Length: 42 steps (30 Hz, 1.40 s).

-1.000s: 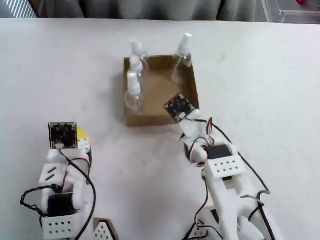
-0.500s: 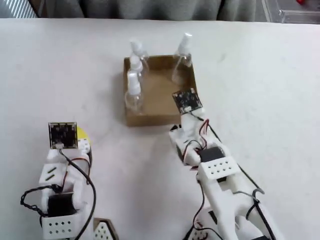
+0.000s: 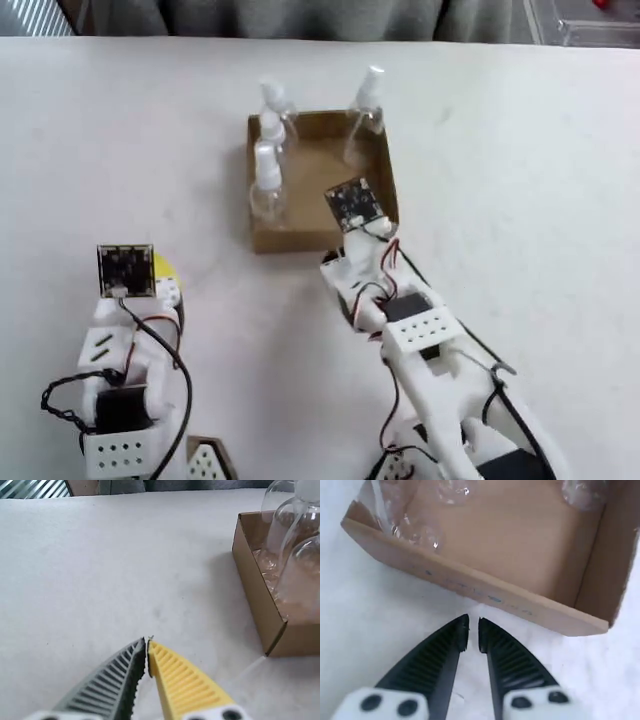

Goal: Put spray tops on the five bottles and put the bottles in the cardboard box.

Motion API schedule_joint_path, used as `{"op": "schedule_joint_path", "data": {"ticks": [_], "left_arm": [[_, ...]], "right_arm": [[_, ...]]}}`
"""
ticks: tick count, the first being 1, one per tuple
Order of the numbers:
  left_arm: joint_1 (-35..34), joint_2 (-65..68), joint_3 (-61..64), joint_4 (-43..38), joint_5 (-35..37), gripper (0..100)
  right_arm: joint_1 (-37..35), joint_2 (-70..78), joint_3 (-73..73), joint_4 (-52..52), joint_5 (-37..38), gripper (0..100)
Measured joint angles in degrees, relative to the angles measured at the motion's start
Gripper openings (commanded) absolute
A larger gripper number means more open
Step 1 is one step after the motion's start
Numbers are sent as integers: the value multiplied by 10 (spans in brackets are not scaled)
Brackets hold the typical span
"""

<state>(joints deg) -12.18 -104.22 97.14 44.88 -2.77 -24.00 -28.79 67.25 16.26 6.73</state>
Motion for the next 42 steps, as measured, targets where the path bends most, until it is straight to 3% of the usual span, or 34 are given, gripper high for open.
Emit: {"op": "schedule_joint_path", "data": {"ticks": [7,19,33,42], "left_arm": [[0,0,0,0,0,22],[0,0,0,0,0,22],[0,0,0,0,0,22],[0,0,0,0,0,22]], "right_arm": [[1,75,-3,-76,-1,16],[-3,88,-3,-18,2,16],[75,-174,0,301,152,16],[142,-291,-109,495,47,22]]}}
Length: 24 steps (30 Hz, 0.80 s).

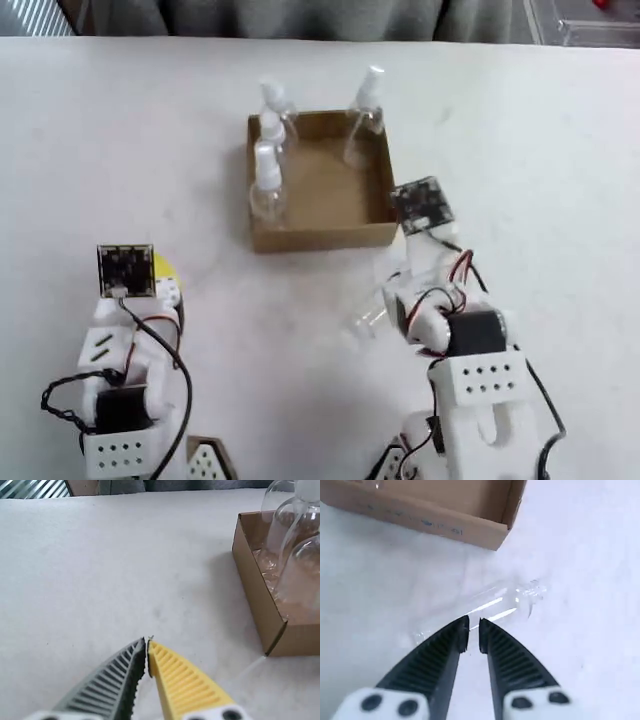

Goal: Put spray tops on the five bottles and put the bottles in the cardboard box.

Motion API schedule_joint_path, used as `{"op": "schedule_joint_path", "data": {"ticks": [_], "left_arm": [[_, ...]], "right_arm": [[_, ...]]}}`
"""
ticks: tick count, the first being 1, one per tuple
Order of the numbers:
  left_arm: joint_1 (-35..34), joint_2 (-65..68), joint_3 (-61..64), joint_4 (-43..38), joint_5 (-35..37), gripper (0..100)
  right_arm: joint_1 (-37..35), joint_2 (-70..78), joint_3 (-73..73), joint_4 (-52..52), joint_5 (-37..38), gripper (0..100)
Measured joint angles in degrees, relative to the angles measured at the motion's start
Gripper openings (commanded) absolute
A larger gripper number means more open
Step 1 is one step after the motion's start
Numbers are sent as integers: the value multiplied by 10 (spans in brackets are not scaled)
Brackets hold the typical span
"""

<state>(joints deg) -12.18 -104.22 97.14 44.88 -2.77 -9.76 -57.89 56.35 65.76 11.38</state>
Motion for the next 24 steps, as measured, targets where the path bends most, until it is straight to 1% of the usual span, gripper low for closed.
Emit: {"op": "schedule_joint_path", "data": {"ticks": [4,11,13,18,24], "left_arm": [[0,0,0,0,0,22],[0,0,0,0,0,22],[0,0,0,0,0,22],[0,0,0,0,0,22],[0,0,0,0,0,22]], "right_arm": [[4,10,-58,47,-77,22],[3,125,-129,49,-165,22],[2,171,-147,49,-179,41],[11,273,-194,51,-207,138],[39,367,-265,99,-229,155]]}}
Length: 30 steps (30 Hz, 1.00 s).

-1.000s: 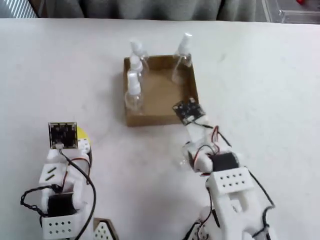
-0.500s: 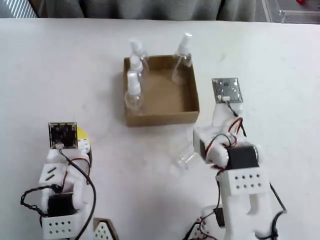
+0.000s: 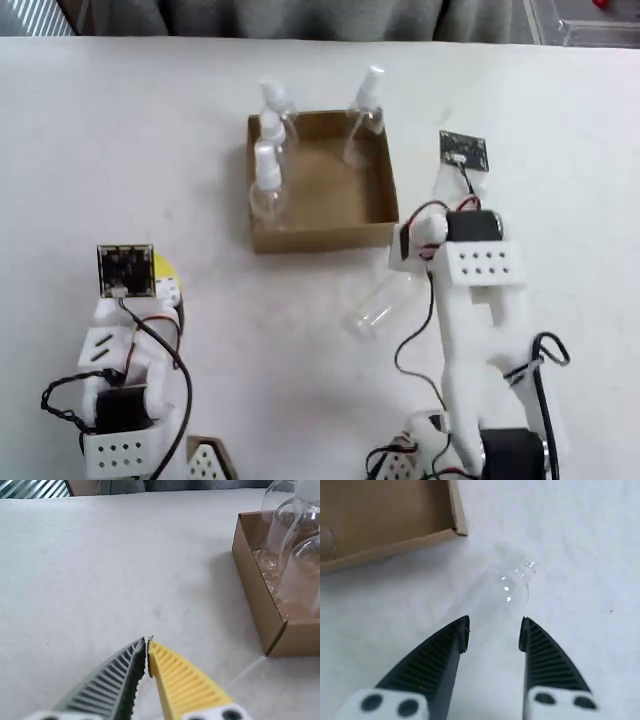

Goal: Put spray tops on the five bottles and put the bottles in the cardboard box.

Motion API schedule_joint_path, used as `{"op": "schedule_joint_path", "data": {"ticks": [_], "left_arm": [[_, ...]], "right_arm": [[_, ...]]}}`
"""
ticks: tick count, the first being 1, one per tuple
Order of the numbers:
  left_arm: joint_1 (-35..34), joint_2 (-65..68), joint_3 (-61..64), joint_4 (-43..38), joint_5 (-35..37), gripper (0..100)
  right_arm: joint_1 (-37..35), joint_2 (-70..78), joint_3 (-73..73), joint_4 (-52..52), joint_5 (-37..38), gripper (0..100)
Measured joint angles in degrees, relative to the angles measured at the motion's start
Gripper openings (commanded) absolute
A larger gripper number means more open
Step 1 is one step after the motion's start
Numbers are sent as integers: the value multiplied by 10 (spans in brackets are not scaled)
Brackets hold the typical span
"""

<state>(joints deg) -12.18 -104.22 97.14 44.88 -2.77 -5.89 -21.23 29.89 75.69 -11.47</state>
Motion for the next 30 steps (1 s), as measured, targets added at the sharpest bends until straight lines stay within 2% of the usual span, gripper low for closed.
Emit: {"op": "schedule_joint_path", "data": {"ticks": [6,13,16,21,30], "left_arm": [[0,0,0,0,0,22],[0,0,0,0,0,22],[0,0,0,0,0,22],[0,0,0,0,0,22],[0,0,0,0,0,22]], "right_arm": [[-1,81,-27,8,-38,166],[-1,142,-47,7,-107,351],[0,156,-48,6,-136,341],[-1,164,-49,-56,-152,272],[-5,164,-33,-94,-178,323]]}}
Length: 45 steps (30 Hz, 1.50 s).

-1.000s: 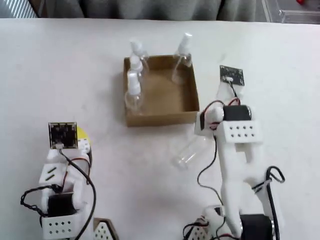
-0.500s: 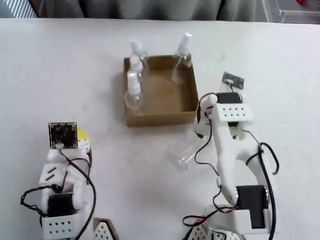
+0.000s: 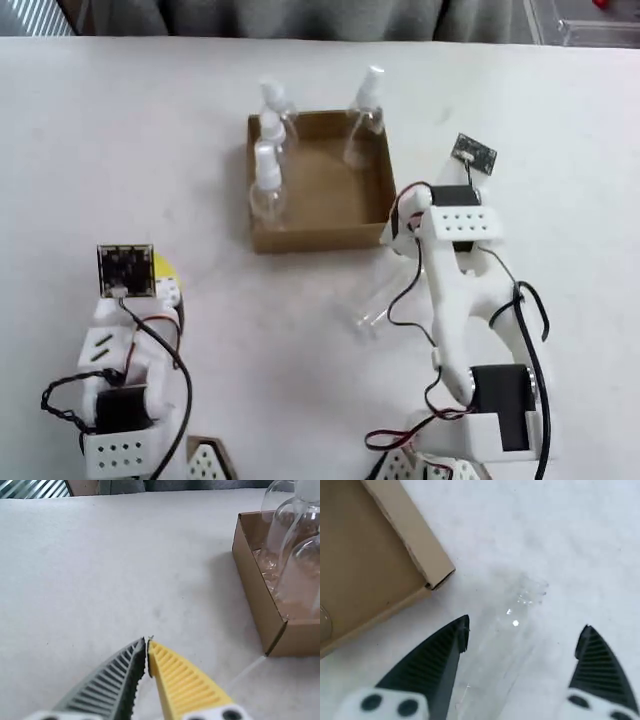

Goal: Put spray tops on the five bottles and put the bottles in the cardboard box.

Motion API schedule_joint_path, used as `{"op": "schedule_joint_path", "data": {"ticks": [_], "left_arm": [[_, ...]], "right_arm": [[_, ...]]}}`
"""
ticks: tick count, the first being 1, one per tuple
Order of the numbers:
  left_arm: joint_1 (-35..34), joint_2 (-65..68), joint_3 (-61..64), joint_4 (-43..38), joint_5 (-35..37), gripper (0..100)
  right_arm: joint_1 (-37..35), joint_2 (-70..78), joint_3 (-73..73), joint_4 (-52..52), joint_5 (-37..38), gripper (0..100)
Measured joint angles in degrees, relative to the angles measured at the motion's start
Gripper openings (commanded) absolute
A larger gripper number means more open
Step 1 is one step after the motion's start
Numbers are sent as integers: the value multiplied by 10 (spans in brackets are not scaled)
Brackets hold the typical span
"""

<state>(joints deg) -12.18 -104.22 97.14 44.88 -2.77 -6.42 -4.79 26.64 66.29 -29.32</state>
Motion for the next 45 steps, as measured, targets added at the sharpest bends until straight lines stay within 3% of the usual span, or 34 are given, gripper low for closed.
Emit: {"op": "schedule_joint_path", "data": {"ticks": [9,18,21,23,31,35,41,45], "left_arm": [[0,0,0,0,0,22],[0,0,0,0,0,22],[0,0,0,0,0,22],[0,0,0,0,0,22],[0,0,0,0,0,22],[0,0,0,0,0,22],[0,0,0,0,0,22],[0,0,0,0,0,22]], "right_arm": [[-7,0,77,-91,-17,311],[-10,18,77,-96,18,164],[0,22,76,-91,55,60],[10,27,70,-85,91,10],[68,36,-7,29,261,15],[109,36,-65,66,419,16],[164,36,-127,56,676,16],[200,36,-119,-6,727,16]]}}
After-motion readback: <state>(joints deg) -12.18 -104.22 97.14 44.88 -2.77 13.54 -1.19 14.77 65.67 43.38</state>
